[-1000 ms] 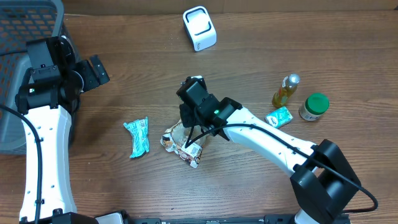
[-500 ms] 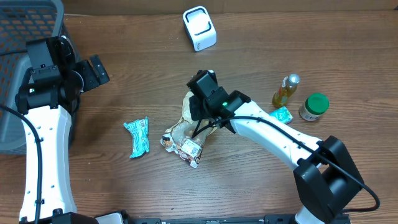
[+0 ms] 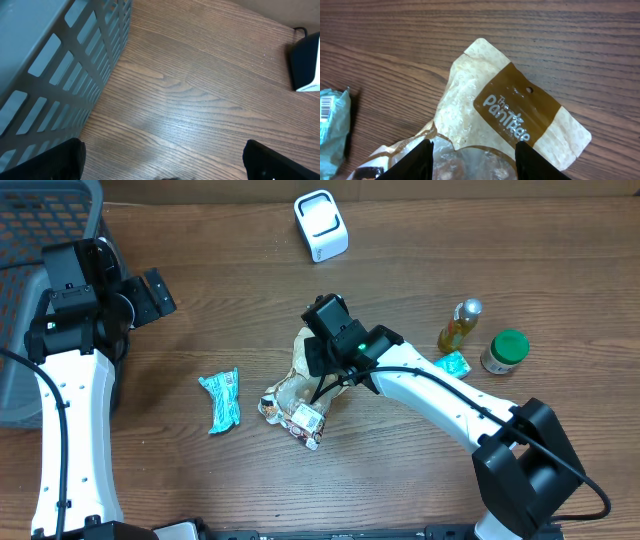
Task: Scan the item barcode
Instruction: 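Close the right gripper on the PanTree bag's top edge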
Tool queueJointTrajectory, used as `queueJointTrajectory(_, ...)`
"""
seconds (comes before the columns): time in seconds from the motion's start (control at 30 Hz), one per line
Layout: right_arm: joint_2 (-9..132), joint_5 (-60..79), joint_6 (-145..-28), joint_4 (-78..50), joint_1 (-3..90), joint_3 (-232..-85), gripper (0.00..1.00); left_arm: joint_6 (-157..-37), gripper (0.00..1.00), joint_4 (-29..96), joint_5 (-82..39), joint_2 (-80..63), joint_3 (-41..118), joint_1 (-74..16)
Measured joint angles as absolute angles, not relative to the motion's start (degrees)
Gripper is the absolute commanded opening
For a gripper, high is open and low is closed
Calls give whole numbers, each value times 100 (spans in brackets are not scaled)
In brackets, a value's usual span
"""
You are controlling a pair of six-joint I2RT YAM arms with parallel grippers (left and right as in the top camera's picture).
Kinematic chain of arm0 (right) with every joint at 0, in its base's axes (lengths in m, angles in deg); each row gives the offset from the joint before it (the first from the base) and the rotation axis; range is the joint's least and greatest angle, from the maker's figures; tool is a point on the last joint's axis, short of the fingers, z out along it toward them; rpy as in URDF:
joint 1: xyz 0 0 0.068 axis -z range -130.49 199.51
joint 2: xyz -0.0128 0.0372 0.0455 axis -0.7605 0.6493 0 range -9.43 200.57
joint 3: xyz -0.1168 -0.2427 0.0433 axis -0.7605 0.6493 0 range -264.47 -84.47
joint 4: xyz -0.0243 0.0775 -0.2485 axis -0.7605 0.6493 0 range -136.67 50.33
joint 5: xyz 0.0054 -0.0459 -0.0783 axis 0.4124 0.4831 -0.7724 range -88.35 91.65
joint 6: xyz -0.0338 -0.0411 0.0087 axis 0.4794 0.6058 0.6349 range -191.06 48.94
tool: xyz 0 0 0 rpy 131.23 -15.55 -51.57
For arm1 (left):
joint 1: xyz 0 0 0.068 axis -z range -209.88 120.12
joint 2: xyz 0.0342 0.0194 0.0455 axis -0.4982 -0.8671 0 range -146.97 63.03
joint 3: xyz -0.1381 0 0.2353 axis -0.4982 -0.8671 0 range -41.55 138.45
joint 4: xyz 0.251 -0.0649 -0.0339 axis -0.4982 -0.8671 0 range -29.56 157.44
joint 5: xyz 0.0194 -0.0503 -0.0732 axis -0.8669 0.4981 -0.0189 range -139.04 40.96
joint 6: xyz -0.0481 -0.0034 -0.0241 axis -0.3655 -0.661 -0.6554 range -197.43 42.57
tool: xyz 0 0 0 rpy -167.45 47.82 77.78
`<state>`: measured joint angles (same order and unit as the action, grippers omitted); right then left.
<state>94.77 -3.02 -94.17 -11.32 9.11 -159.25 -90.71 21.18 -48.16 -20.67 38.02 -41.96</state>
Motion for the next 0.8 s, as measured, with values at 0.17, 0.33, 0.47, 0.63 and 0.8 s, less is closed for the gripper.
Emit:
queueJointTrajectory(0.17, 9477, -217, -9347, -1092, 952, -15925, 67, -9071, 99, 2118, -4816, -2067, 3800, -4196)
queueJointTrajectory(0.33, 9477, -74, -9159, -821, 1022, -15925, 70, -9128, 100, 2360, -4709, -2067, 3802, -4196)
queueJointTrajectory(0.47, 9477, 465, -8694, -666, 1352, -15925, 73, -9211, 5, 2209, -4466, -2067, 3802, -4196)
queueJointTrajectory(0.63, 9477, 1311, -8228, -612, 2047, -15925, 77, -9204, 4, 1246, -3675, -2089, 3808, -4121)
queueJointTrajectory(0.8, 9477, 1923, -7909, -612, 2554, -15925, 79, -9202, 4, 828, -3214, -2312, 3738, -3531)
